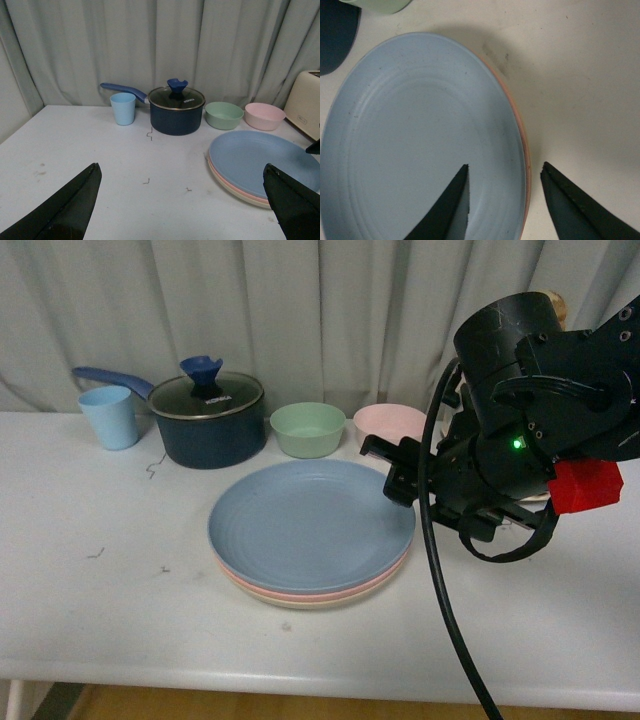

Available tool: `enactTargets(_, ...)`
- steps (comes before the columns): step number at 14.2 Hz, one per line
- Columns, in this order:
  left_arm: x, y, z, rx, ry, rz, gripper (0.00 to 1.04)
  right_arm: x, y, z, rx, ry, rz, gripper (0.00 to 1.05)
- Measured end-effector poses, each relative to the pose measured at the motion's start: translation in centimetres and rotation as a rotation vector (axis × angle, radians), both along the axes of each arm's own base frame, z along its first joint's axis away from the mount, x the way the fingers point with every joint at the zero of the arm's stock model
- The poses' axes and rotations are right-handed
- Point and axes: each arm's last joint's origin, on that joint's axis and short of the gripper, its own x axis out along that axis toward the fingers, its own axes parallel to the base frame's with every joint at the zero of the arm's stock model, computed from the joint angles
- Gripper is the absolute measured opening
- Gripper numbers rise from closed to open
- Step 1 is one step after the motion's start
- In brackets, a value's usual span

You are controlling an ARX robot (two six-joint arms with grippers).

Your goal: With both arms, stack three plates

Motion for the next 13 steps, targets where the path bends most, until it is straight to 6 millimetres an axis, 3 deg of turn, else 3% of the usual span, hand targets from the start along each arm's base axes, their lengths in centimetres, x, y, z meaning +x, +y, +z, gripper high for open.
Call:
enactTargets(2,0.0,0.0,0.0,0.0,0.0,0.0,0.98,-0.3,-0.5,0.8,-0.006,-0.008,0.0,0.64)
enactTargets(3,0.0,0.0,0.0,0.0,0.0,0.0,0.98,-0.8,-1.1,3.0,0.008,-0.061,-0.002,0.81)
enactTargets(4,0.0,0.0,0.0,0.0,0.0,0.0,0.98,-1.5,-3.4,10.0,0.054,-0.271,-0.03,0.97)
enactTargets(5,0.0,0.0,0.0,0.0,0.0,0.0,0.98,-4.6,-4.9,14.2,-0.084,-0.702,-0.119,0.84)
enactTargets(6,0.0,0.0,0.0,0.0,0.0,0.0,0.98,-13.2,-8.5,14.3,-0.392,-0.911,-0.155,0.47)
enactTargets(8,0.0,0.0,0.0,0.0,0.0,0.0,0.98,-18.7,-10.0,12.0,-0.442,-0.906,-0.117,0.2)
enactTargets(9,0.0,0.0,0.0,0.0,0.0,0.0,0.98,-21.6,-11.6,10.0,-0.454,-0.906,-0.115,0.01)
enactTargets(11,0.0,0.0,0.0,0.0,0.0,0.0,0.98,-24.1,-13.4,8.1,-0.461,-0.93,-0.122,0.02)
enactTargets(13,0.0,0.0,0.0,0.0,0.0,0.0,0.98,-26.9,-14.3,4.9,-0.47,-0.795,-0.094,0.02)
